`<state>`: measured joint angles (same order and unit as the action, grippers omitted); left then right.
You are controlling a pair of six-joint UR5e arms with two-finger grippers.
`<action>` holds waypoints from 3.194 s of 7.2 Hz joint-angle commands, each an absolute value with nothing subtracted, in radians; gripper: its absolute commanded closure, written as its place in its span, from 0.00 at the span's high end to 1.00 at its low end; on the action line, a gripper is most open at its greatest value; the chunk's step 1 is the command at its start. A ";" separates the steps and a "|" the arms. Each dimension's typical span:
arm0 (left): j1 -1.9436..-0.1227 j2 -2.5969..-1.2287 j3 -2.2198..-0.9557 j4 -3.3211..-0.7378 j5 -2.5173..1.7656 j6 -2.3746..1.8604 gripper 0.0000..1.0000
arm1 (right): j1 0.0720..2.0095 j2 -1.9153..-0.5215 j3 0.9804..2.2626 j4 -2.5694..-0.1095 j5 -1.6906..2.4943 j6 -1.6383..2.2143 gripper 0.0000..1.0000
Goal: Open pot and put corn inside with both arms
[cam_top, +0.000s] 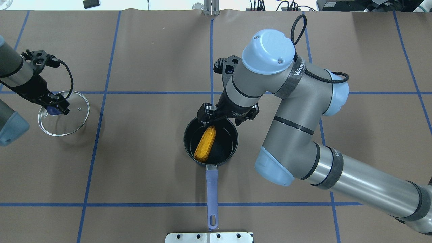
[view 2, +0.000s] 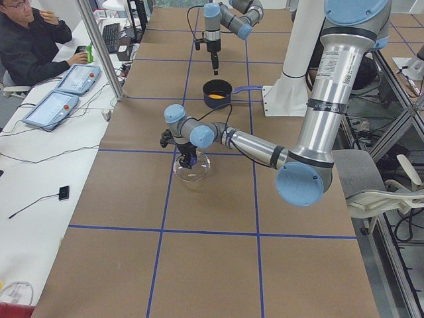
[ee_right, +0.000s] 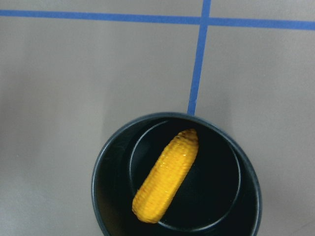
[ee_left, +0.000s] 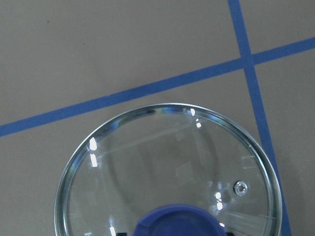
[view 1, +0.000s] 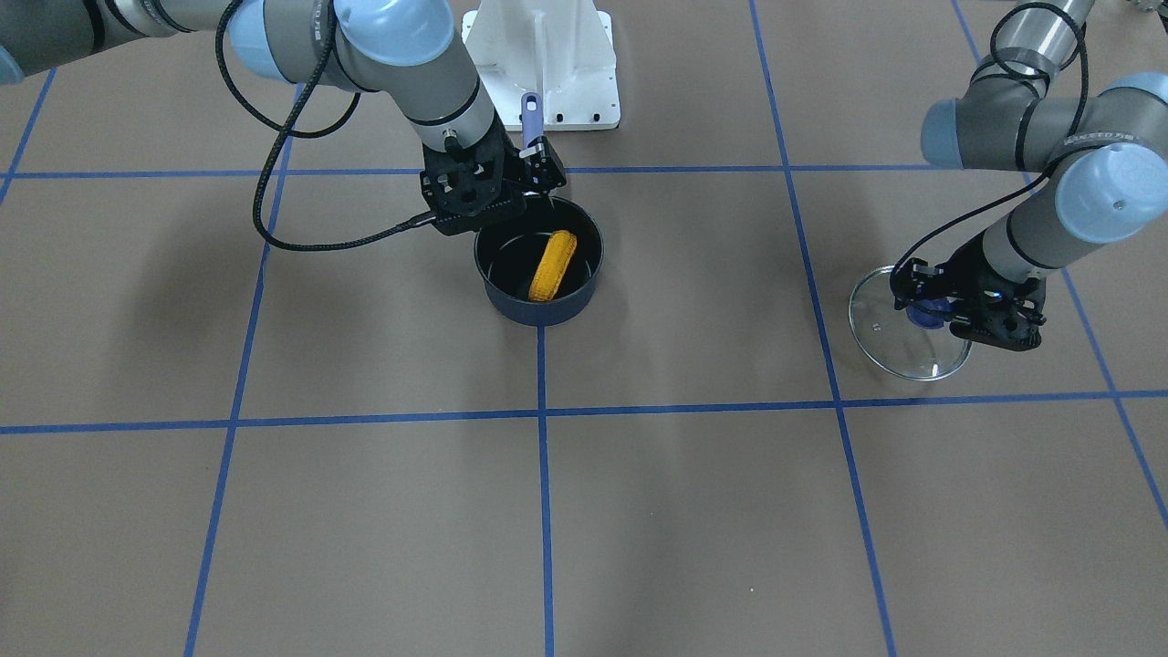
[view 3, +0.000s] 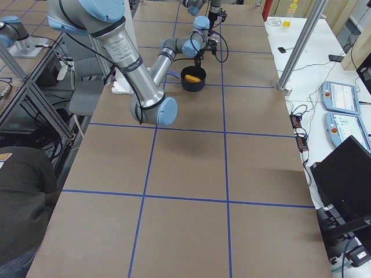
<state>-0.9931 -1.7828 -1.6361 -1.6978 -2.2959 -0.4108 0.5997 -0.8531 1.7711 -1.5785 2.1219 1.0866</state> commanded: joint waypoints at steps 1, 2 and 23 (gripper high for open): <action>-0.991 -1.786 -1.623 -1.698 -2.304 -0.411 0.63 | 0.614 -0.859 1.772 -1.578 2.128 1.080 1.00; -0.989 -1.786 -1.624 -1.700 -2.304 -0.414 0.64 | 0.615 -0.862 1.770 -1.578 2.128 1.080 1.00; -1.445 -1.505 -1.686 -1.687 -2.302 -0.017 0.99 | 1.514 -1.557 1.650 -1.683 2.341 -0.012 1.00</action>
<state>-1.4362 -1.5051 -1.6890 -1.6911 -2.3019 -0.0145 1.4771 -1.5042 1.6464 -1.7275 2.3708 -0.0041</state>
